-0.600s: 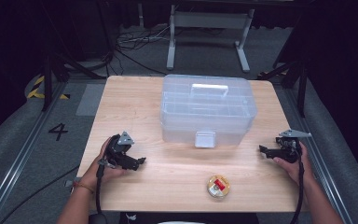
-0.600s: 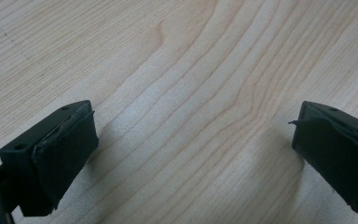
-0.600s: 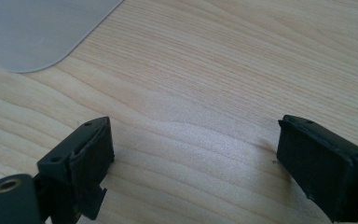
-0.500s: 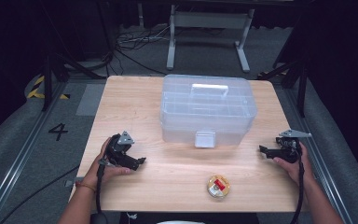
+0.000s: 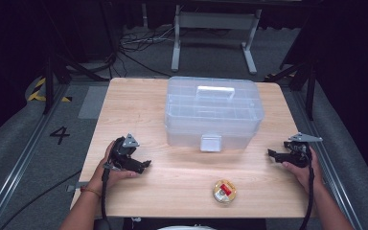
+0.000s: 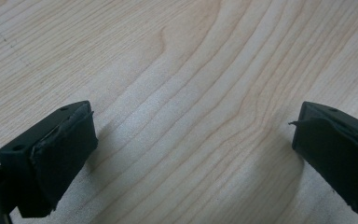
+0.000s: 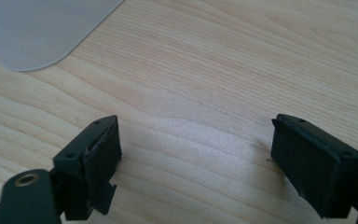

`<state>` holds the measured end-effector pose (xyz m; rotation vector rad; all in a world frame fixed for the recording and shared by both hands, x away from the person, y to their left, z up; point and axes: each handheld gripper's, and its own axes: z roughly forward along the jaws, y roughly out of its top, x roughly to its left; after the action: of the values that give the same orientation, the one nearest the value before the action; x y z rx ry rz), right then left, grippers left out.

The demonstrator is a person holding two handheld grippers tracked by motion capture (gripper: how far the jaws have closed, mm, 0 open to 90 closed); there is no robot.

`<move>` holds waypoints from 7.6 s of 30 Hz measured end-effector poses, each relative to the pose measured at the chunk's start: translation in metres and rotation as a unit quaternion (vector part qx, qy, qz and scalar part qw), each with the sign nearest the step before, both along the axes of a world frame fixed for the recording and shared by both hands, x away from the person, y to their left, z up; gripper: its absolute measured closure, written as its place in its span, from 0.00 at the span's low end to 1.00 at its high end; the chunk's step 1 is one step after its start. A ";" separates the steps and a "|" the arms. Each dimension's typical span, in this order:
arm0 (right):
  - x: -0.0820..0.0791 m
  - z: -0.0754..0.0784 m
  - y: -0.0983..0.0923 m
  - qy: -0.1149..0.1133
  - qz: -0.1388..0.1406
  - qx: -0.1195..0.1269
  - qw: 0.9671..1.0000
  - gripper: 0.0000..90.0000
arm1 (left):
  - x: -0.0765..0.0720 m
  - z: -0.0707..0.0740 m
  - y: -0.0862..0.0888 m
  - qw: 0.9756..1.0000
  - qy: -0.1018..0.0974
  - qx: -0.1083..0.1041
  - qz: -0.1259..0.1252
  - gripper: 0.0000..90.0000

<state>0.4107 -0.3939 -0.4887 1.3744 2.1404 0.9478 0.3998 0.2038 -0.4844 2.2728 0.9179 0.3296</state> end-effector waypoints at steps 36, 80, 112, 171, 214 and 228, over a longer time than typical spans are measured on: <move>-0.031 0.062 0.023 -0.096 0.086 -0.009 0.992 0.25 | -0.002 0.000 -0.003 1.000 0.001 0.000 0.029 0.00; 0.080 0.189 0.158 -0.102 0.177 -0.059 0.977 0.46 | 0.039 0.064 -0.053 0.998 -0.036 -0.033 -0.030 0.17; 0.079 0.180 0.191 -0.085 0.198 -0.078 0.973 0.83 | 0.034 0.059 -0.075 0.996 -0.060 -0.042 -0.059 0.23; 0.047 0.192 0.192 -0.058 0.246 -0.092 0.963 0.83 | -0.023 0.062 -0.057 0.993 -0.085 -0.061 -0.050 0.40; 0.068 0.217 0.192 -0.049 0.219 -0.088 0.971 0.79 | -0.017 0.083 -0.053 0.983 -0.126 -0.132 -0.009 0.90; 0.038 0.223 0.174 -0.118 0.217 -0.090 0.965 0.69 | -0.018 0.083 -0.056 0.984 -0.143 -0.110 -0.008 0.92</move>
<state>0.4484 -0.2203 -0.2653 0.6787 2.3133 0.9837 0.3820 0.1478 -0.4013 1.9670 0.7467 0.5074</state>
